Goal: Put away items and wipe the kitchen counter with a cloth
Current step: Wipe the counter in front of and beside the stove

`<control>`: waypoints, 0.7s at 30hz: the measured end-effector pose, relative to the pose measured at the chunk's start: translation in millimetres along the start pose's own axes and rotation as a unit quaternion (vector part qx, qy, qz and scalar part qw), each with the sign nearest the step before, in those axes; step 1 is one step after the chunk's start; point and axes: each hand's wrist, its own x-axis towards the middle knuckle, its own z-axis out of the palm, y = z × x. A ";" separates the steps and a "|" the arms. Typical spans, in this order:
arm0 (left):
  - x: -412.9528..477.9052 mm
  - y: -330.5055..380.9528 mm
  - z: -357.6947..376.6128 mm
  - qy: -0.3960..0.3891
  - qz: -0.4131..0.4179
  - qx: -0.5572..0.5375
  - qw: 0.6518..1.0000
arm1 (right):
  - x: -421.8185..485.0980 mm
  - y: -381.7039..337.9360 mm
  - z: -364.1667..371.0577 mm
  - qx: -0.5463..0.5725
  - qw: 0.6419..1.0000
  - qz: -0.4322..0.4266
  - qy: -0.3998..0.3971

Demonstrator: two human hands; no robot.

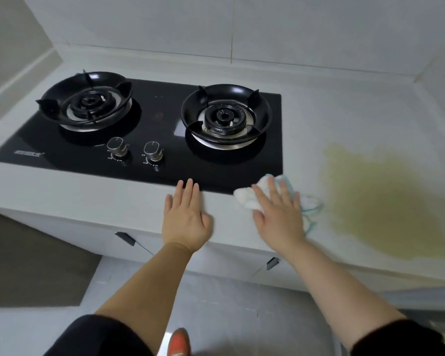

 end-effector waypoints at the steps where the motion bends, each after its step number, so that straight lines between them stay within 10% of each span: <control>1: 0.4 -0.1 0.2 -0.002 -0.002 0.007 1.000 | -0.5 -4.4 0.9 0.001 0.999 -0.039 0.002; 6: 0.9 12.3 -8.4 -0.015 0.042 0.074 0.996 | -30.4 43.2 -8.2 -0.017 0.978 -0.199 -0.059; 13: 0.1 101.3 11.9 -0.062 0.250 0.034 0.966 | -41.1 97.8 -17.1 -0.023 0.999 0.013 -0.041; 21: 20.2 156.0 20.8 -0.051 0.270 0.018 0.961 | -93.1 157.1 -16.7 -0.037 0.998 -0.050 -0.019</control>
